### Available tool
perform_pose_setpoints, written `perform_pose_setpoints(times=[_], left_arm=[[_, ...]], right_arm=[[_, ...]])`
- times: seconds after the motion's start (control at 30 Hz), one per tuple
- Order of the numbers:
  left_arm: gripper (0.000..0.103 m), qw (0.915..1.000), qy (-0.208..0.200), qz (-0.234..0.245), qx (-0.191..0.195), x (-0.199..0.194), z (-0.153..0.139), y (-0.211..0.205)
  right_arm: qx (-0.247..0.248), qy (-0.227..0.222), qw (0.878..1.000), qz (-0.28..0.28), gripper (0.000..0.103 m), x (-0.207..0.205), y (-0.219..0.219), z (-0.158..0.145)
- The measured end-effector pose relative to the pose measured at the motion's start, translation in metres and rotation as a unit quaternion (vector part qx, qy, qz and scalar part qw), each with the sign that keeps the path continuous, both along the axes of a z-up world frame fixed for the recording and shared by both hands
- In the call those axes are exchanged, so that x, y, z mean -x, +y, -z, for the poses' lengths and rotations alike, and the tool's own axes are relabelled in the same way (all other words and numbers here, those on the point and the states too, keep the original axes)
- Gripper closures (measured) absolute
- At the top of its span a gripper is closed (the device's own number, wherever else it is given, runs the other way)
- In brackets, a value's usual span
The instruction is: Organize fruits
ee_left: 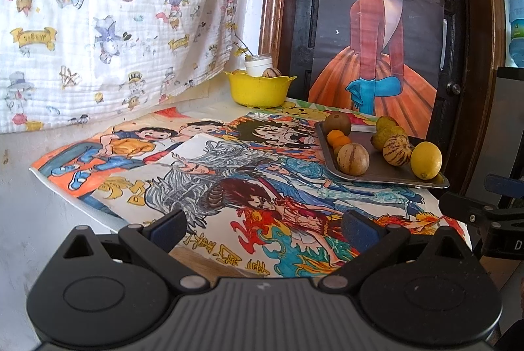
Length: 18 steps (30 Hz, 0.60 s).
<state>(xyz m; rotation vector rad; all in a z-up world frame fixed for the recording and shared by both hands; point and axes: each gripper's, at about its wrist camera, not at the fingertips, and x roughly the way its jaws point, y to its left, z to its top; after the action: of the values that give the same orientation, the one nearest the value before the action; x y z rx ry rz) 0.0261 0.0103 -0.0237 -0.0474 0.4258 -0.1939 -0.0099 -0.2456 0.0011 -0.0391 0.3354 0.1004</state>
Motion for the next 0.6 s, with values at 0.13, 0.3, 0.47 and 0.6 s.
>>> perform_pose_setpoints(times=[0.13, 0.3, 0.47, 0.6], left_arm=[[0.000, 1.0000, 0.002, -0.004, 0.006, 0.0008, 0.0004, 0.0012], [0.000, 1.0000, 0.001, -0.004, 0.005, 0.0013, -0.0003, 0.0010], [0.000, 1.0000, 0.000, -0.005, 0.005, 0.0013, -0.0011, 0.0009], [0.000, 1.0000, -0.002, -0.004, 0.003, 0.0016, -0.0017, 0.0006]], right_arm=[[0.000, 0.000, 1.000, 0.000, 0.001, 0.0008, 0.0005, 0.0019], [0.000, 0.000, 1.000, 0.000, 0.001, 0.0012, 0.0008, 0.0018], [0.000, 0.001, 1.000, 0.000, 0.001, 0.0009, 0.0006, 0.0016], [0.000, 0.001, 1.000, 0.000, 0.001, 0.0004, 0.0004, 0.0011]])
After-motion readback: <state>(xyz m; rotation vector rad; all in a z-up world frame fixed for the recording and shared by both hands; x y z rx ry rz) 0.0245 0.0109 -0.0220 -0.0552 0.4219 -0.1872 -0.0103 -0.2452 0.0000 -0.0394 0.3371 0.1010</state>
